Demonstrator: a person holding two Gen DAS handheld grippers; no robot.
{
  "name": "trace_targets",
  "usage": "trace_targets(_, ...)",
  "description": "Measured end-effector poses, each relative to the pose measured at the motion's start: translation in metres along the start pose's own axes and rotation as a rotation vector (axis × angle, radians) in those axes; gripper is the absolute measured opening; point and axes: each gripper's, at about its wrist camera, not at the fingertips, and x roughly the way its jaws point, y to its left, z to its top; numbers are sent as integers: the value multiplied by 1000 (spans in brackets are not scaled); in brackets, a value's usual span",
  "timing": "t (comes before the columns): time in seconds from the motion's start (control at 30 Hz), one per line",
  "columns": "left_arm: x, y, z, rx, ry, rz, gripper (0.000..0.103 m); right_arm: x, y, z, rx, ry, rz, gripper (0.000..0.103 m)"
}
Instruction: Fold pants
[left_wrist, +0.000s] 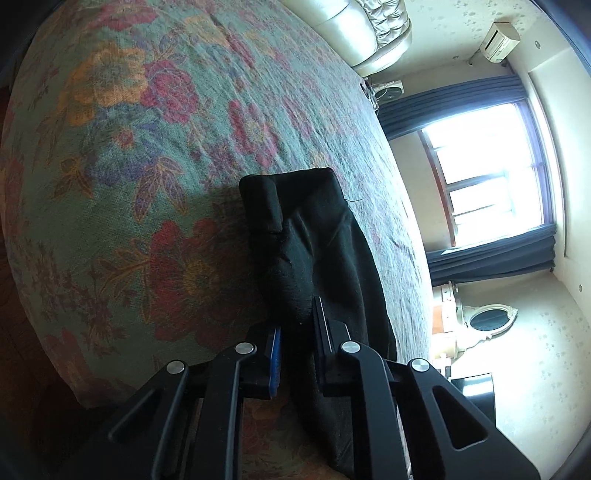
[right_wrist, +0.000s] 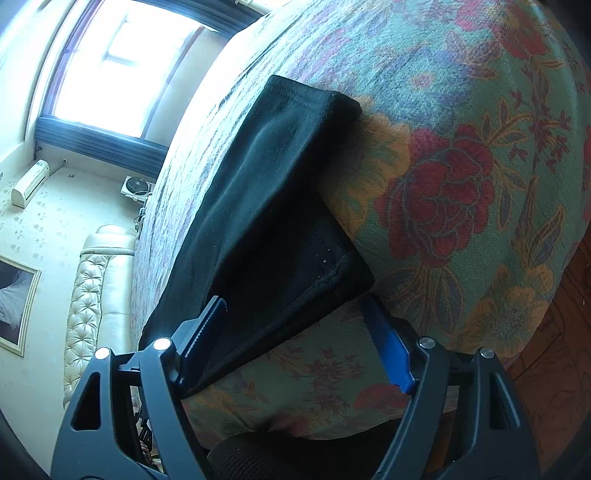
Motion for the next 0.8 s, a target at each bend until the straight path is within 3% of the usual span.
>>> trace_targets(0.27, 13, -25, 23, -11, 19, -16, 14, -3, -21, 5, 95, 15, 85, 81)
trace_targets(0.53, 8, -23, 40, -53, -27, -15, 12, -8, -25, 7, 98, -6, 81, 80)
trace_targets(0.57, 6, -24, 42, -33, -43, -8, 12, -9, -26, 7, 88, -20, 66, 65)
trace_targets(0.6, 5, -26, 44, -5, -56, 5, 12, -10, -27, 8, 69, -26, 38, 44)
trace_targets(0.67, 5, -28, 45, 13, -57, -2, 12, -12, -26, 8, 36, -29, -26, 30)
trace_targets(0.8, 6, -32, 30, 54, 1, -35, 12, -19, -34, 6, 61, -43, 14, 29)
